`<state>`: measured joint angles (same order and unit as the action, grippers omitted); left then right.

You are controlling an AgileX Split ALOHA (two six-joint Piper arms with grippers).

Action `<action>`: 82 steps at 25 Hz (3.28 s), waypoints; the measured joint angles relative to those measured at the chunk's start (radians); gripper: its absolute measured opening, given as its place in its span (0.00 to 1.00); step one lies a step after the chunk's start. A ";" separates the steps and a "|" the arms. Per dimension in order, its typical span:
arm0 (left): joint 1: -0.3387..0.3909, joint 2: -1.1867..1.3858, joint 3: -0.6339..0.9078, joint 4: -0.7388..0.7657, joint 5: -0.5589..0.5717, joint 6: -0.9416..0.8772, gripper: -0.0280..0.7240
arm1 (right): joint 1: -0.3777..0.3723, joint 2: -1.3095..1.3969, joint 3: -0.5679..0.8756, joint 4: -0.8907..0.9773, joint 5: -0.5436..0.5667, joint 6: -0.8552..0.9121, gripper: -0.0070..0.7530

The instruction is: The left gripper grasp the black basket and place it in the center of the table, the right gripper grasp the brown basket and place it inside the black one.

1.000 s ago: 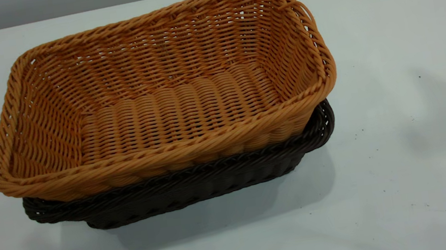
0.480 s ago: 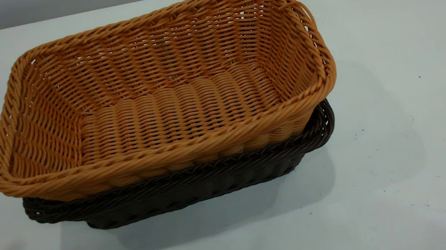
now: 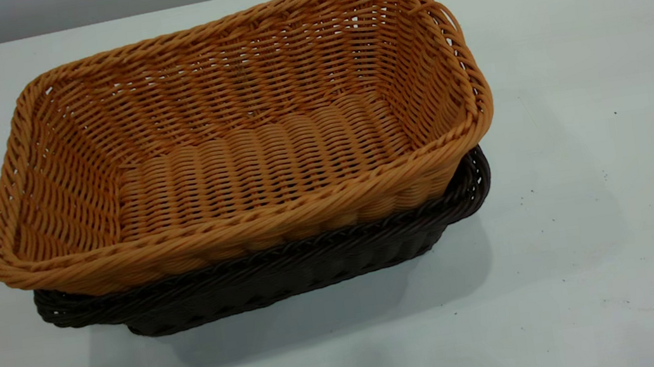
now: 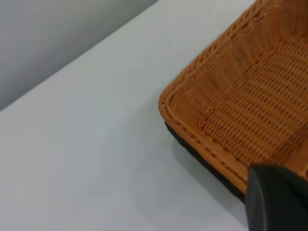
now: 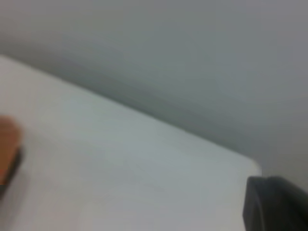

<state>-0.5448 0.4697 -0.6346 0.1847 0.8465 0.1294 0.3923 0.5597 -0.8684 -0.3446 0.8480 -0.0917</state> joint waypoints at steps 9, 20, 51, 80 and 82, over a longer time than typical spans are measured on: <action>0.000 -0.009 0.000 -0.115 0.187 0.084 0.04 | 0.000 -0.127 0.154 0.268 0.022 -0.175 0.01; 0.000 -0.009 0.056 -0.303 0.282 0.082 0.04 | -0.001 -0.239 0.261 0.450 0.113 -0.109 0.01; 0.005 -0.326 0.183 -0.261 0.231 -0.056 0.04 | -0.002 -0.508 0.384 0.361 0.210 0.099 0.01; 0.252 -0.426 0.182 -0.261 0.234 -0.055 0.04 | -0.312 -0.474 0.382 0.367 0.210 0.092 0.01; 0.330 -0.425 0.182 -0.261 0.234 -0.055 0.04 | -0.382 -0.457 0.382 0.368 0.210 0.092 0.01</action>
<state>-0.2145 0.0448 -0.4530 -0.0764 1.0810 0.0742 0.0107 0.1026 -0.4865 0.0231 1.0581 0.0000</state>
